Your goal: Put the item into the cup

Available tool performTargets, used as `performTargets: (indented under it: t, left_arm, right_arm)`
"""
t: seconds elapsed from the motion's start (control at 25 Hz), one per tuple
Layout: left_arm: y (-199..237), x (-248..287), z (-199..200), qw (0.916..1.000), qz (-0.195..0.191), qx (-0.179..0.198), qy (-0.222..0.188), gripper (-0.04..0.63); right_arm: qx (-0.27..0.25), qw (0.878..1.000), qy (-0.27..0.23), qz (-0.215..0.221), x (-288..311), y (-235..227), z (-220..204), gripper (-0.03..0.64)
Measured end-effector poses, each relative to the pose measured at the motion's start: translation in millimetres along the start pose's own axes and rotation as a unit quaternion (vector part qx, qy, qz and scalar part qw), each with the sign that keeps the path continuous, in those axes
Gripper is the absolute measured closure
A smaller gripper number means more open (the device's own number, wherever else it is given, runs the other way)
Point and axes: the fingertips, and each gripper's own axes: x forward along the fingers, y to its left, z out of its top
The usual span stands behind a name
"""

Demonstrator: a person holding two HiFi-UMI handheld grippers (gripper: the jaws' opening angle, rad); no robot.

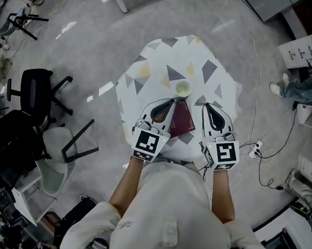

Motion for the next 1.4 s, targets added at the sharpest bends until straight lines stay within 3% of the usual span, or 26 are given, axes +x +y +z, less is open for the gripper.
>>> performTargets:
  t: [1.4]
  left_arm:
    - [23.1,56.3,-84.3,0.9961,-0.003,-0.047,0.074,0.581]
  right_arm:
    - [0.014,0.996,0.078,0.046,78.3,-0.3,-68.6,0.611]
